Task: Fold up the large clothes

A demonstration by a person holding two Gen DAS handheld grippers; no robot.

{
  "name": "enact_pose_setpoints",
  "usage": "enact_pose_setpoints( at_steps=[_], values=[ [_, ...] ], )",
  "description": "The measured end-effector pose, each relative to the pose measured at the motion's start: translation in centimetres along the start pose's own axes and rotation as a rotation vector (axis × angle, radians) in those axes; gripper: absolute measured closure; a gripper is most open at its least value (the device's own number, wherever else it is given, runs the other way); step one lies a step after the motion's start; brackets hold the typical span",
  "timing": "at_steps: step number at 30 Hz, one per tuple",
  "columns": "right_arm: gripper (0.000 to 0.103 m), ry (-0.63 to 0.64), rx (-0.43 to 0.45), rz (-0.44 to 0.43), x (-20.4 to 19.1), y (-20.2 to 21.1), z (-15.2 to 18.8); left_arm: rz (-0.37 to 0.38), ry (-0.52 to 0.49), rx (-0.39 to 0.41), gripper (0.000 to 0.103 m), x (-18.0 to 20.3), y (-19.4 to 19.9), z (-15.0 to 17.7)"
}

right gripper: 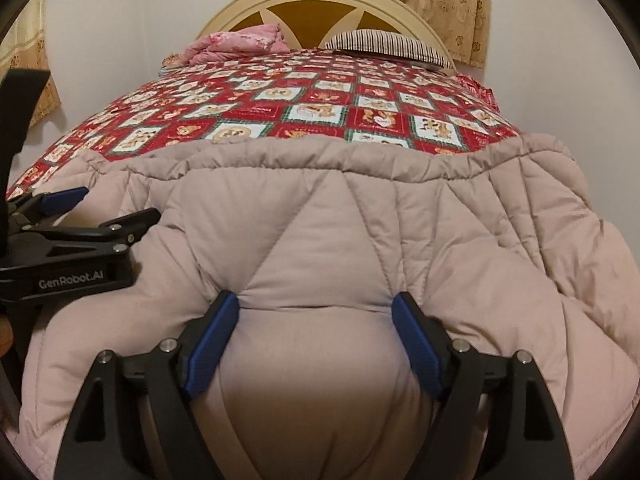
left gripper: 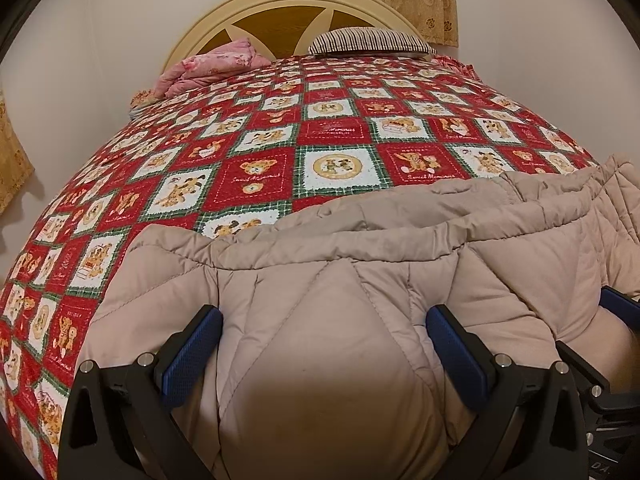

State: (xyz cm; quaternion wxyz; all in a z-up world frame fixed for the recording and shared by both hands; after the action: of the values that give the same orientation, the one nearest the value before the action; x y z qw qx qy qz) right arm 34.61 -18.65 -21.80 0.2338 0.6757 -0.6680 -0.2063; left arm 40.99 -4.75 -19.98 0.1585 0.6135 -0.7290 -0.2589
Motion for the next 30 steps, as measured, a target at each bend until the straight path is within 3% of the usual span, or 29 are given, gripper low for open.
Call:
enact_pose_setpoints(
  at_steps=[23,27,30],
  values=[
    [0.019,0.021,-0.007,0.013,-0.2,-0.4,0.1,0.008,0.020,-0.008,0.001,-0.7,0.5,-0.2],
    [0.018,0.017,-0.006,0.010,-0.2,-0.5,0.2,0.059,0.090,-0.017,0.001,-3.0,4.0,0.1],
    [0.018,0.014,-0.005,0.006,-0.1,-0.6,0.2,0.087,0.144,0.025,0.001,-5.7,9.4,0.7]
  ],
)
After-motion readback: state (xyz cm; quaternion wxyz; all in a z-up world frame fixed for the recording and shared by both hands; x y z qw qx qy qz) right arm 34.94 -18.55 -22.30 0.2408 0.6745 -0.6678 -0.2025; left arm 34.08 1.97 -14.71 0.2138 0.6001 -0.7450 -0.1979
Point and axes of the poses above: each gripper's, at about its wrist camera, not at the fingertips, and y roughly against the way its jaws point, x to its right, z to its underside, the point moved 3 cm from there along -y, roughly the way its jaws point, and after that the axes turned 11 degrees about x, right-handed, at the moved point
